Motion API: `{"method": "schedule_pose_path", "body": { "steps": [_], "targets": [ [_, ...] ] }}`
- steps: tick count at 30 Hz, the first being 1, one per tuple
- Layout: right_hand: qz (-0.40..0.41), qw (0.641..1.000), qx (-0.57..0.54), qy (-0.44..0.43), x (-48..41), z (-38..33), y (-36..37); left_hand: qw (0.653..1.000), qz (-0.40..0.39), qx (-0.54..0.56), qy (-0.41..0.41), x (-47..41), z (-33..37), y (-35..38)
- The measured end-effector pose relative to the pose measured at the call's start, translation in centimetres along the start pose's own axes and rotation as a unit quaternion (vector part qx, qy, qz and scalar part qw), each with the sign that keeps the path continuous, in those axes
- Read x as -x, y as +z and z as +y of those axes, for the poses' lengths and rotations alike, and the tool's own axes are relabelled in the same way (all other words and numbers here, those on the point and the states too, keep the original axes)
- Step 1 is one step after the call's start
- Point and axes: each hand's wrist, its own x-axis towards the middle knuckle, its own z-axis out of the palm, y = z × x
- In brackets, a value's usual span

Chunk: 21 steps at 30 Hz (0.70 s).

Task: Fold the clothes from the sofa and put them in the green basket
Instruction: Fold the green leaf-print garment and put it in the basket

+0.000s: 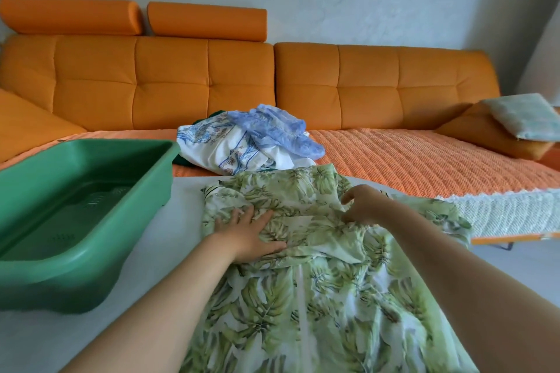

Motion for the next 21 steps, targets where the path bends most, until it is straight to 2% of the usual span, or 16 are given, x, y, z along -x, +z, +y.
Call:
{"method": "schedule_pose_path", "body": {
  "steps": [3,5,7,8,10,11,14,16,18,19,21],
  "targets": [
    [0.068,0.992,0.106,0.012,-0.3,1.0,-0.1,1.0,0.021,-0.003,-0.013,-0.2,0.4,-0.8],
    [0.079,0.991,0.104,0.039,-0.2,1.3,-0.7,0.994,0.105,-0.039,0.006,-0.3,1.8,-1.3],
    [0.004,0.997,0.03,0.064,0.3,1.6,-1.4,0.983,0.175,-0.027,0.055,-0.3,3.5,-1.4],
    [-0.044,0.997,-0.009,0.066,0.7,1.8,-1.6,0.98,0.179,-0.008,0.084,-0.3,4.2,-1.2],
    [-0.115,0.992,-0.024,0.053,1.5,2.4,-1.5,0.983,0.138,-0.002,0.12,-0.5,5.4,-0.7],
    [-0.115,0.993,-0.008,0.041,1.7,2.8,-1.2,0.987,0.107,-0.022,0.12,-0.5,5.7,-0.4],
    [-0.021,0.998,0.056,0.011,2.2,3.6,-0.3,0.992,0.04,-0.066,0.097,-0.8,6.0,0.2],
    [0.059,0.99,0.125,-0.035,2.7,3.8,0.5,0.992,0.05,-0.071,0.095,-0.6,6.1,0.1],
    [0.117,0.978,0.128,-0.117,3.1,3.6,1.7,0.986,0.096,-0.082,0.106,-0.3,6.5,0.0],
    [0.116,0.975,0.108,-0.158,3.5,3.3,2.2,0.981,0.128,-0.082,0.12,-0.2,7.0,0.1],
    [0.064,0.97,0.102,-0.212,4.0,3.2,3.3,0.974,0.164,-0.061,0.144,0.0,8.3,0.5]
  ]
}}
